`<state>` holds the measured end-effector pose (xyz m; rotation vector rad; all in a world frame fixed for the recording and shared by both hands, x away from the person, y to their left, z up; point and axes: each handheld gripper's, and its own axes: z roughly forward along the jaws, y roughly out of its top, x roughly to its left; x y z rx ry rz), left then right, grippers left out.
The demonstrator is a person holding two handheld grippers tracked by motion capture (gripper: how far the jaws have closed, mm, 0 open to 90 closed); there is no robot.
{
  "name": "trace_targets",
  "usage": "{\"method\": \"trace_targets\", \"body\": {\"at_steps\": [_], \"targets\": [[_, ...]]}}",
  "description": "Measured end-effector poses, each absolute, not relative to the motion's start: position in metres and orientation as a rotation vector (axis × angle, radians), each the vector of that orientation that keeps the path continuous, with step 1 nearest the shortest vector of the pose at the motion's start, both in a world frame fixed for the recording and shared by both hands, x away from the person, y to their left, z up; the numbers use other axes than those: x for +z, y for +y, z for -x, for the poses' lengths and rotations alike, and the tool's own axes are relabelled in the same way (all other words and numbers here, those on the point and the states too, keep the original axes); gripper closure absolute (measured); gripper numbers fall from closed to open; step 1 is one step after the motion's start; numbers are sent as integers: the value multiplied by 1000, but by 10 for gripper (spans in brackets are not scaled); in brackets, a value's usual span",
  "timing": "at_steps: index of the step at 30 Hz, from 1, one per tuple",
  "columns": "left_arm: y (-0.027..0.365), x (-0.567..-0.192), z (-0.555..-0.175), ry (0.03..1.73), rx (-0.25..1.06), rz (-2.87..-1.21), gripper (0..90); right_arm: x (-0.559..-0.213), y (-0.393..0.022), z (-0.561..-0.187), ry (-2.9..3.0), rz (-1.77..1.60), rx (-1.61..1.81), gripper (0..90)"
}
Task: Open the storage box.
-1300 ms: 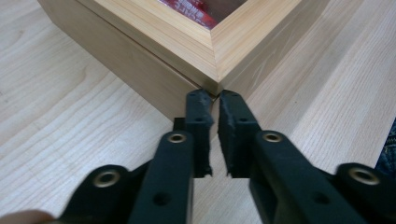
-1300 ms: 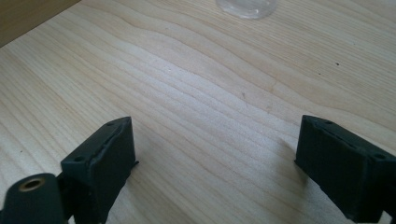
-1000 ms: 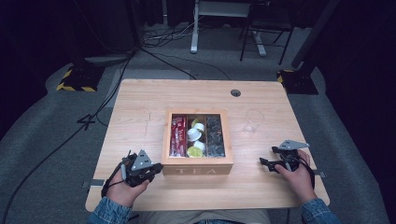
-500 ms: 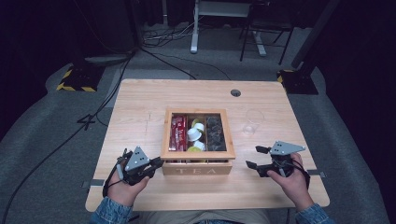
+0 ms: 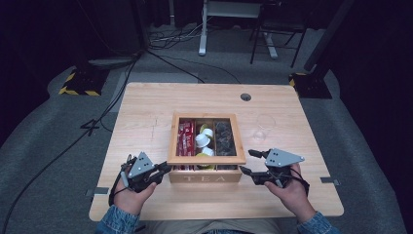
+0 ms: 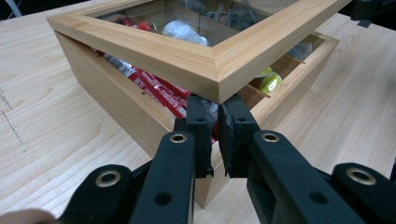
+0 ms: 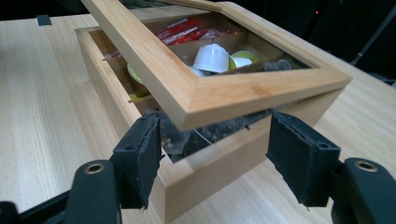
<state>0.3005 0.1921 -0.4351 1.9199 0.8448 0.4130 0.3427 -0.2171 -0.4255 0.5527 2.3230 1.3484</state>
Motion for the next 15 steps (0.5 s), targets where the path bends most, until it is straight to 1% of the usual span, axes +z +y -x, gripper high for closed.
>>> {"method": "trace_targets", "body": {"at_steps": [8, 12, 15], "targets": [[193, -433, -301, 845, 410, -1891, 833, -421, -206, -345, 2290, -484, 1326, 411], [193, -431, -302, 839, 423, -1885, 830, -419, -203, -345, 2271, -455, 1307, 422], [193, -430, -304, 837, 429, -1889, 804, -417, -203, -345, 2265, -447, 1305, 429]]}}
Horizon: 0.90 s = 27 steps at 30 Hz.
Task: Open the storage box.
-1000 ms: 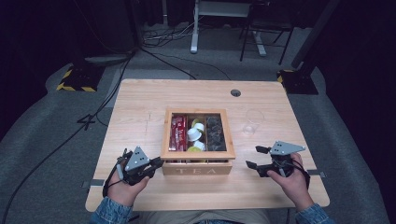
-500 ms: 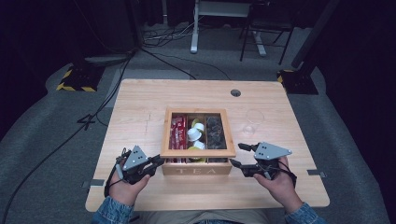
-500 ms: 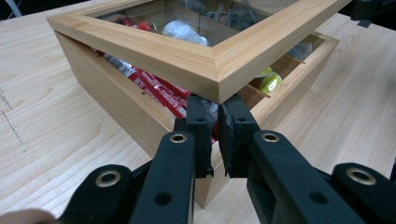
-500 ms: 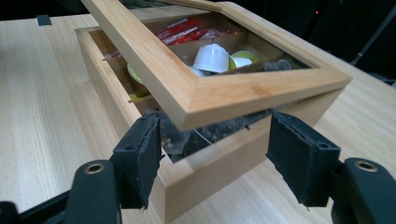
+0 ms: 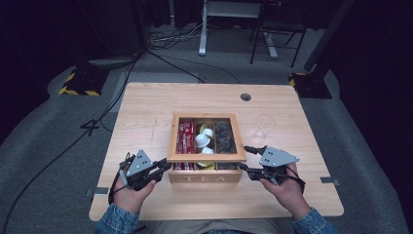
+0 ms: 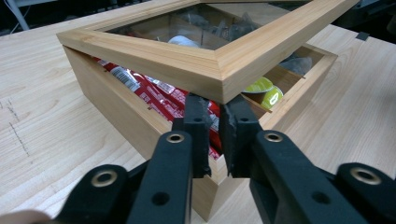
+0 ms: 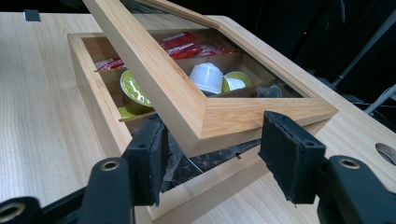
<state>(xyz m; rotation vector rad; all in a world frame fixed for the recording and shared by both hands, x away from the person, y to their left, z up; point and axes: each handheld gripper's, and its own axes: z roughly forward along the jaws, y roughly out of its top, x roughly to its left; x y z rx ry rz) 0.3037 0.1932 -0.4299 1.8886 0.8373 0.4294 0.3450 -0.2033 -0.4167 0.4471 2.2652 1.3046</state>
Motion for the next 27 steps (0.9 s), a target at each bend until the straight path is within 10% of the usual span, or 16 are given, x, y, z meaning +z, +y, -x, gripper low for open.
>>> {"method": "trace_targets", "body": {"at_steps": [12, 27], "targets": [[199, -423, -309, 875, 532, -1857, 487, -396, -203, -352, 2253, -428, 1318, 459], [211, -421, -315, 914, 572, -1841, 413, -359, -204, -378, 2224, -441, 1373, 514]]}}
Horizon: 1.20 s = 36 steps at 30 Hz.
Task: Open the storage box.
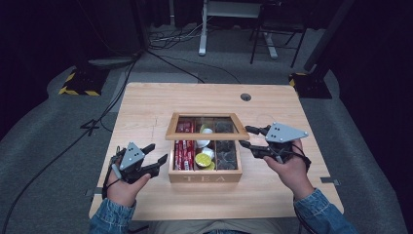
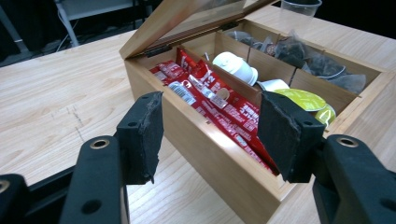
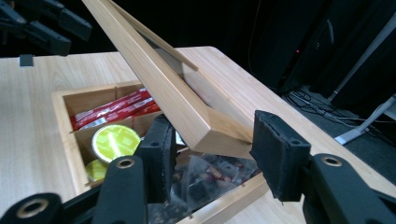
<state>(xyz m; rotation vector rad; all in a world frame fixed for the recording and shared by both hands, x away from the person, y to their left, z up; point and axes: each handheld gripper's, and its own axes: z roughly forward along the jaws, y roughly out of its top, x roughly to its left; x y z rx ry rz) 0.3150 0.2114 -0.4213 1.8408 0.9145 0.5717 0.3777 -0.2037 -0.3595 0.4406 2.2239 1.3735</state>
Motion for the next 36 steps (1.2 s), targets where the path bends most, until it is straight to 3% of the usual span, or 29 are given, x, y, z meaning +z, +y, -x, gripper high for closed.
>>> {"method": "trace_targets", "body": {"at_steps": [19, 36], "targets": [[238, -431, -292, 1006, 621, -1869, 385, -317, -198, -431, 2178, -463, 1451, 579], [243, -436, -292, 1030, 599, -1891, 383, -302, -195, -471, 2121, -536, 1520, 593]]}}
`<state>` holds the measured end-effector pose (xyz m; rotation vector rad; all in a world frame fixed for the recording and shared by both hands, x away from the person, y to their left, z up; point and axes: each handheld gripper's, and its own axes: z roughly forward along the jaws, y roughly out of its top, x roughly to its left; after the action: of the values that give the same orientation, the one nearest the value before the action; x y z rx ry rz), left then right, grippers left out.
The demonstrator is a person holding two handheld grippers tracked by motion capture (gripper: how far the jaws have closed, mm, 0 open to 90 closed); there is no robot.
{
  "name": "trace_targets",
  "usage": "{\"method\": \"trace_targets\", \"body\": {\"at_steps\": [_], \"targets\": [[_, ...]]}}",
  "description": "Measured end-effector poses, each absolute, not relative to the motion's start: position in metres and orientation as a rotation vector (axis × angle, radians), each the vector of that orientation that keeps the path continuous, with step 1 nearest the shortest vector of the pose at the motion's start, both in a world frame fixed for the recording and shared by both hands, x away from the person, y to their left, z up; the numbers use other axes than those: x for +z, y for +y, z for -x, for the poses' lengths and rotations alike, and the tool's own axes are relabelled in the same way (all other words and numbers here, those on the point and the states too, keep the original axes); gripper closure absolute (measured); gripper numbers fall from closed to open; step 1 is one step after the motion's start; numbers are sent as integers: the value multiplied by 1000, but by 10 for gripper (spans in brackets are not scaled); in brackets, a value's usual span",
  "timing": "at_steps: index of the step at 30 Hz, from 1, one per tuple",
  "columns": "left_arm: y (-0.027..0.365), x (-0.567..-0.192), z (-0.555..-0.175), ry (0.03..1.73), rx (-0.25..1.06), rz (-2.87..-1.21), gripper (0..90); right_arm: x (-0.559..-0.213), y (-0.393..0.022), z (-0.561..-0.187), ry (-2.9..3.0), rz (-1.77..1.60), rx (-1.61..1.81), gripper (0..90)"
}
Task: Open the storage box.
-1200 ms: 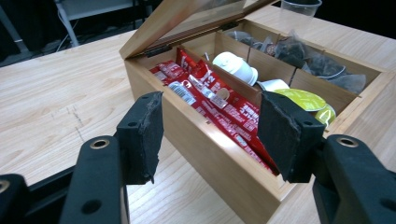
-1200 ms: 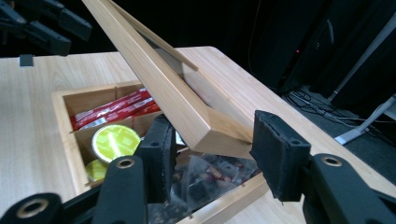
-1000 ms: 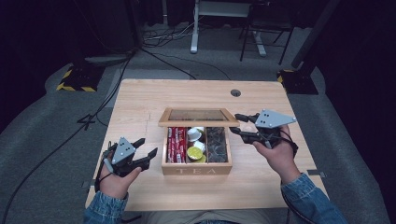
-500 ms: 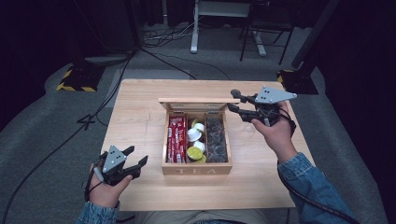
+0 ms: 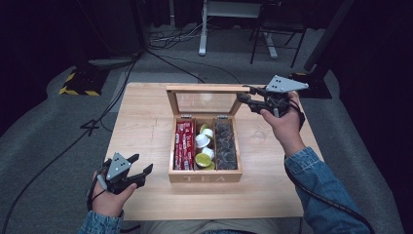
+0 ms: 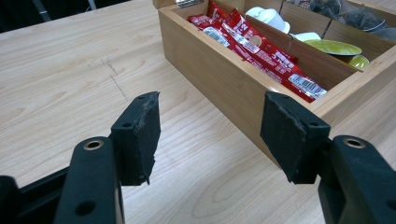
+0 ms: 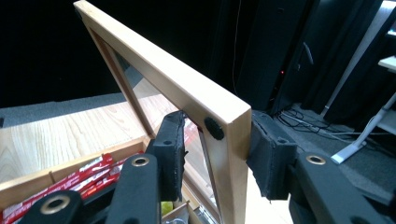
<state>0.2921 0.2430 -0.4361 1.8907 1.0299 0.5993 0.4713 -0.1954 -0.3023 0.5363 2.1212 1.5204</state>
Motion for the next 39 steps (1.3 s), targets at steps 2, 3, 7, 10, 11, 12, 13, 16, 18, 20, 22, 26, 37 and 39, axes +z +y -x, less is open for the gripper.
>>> {"method": "trace_targets", "body": {"at_steps": [2, 3, 7, 10, 11, 12, 13, 16, 18, 20, 22, 26, 37, 39], "targets": [[243, -436, -294, 1028, 592, -1892, 383, -300, -195, -476, 2119, -557, 1521, 595], [244, -436, -295, 1024, 596, -1894, 383, -299, -194, -479, 2113, -565, 1517, 595], [245, -436, -299, 1027, 590, -1889, 382, -296, -189, -494, 2104, -592, 1496, 588], [246, -437, -301, 1027, 590, -1890, 381, -295, -188, -499, 2103, -598, 1483, 590], [246, -437, -303, 1031, 586, -1889, 381, -294, -187, -502, 2102, -602, 1476, 594], [246, -437, -304, 1028, 585, -1892, 380, -294, -186, -505, 2100, -605, 1468, 602], [246, -438, -305, 1032, 583, -1890, 380, -294, -185, -508, 2107, -609, 1467, 606], [247, -440, -308, 1035, 576, -1893, 378, -295, -180, -517, 2110, -618, 1466, 591], [247, -441, -310, 1039, 572, -1899, 376, -294, -178, -522, 2102, -632, 1458, 583], [247, -442, -311, 1040, 569, -1904, 373, -294, -178, -527, 2100, -643, 1462, 583], [247, -442, -312, 1036, 574, -1904, 371, -294, -178, -531, 2099, -654, 1464, 582], [246, -443, -315, 1036, 565, -1909, 368, -293, -177, -539, 2100, -676, 1453, 575], [245, -445, -318, 1030, 558, -1927, 363, -299, -172, -561, 2100, -747, 1393, 558], [245, -445, -319, 1032, 557, -1929, 363, -303, -171, -565, 2104, -765, 1386, 547]]}}
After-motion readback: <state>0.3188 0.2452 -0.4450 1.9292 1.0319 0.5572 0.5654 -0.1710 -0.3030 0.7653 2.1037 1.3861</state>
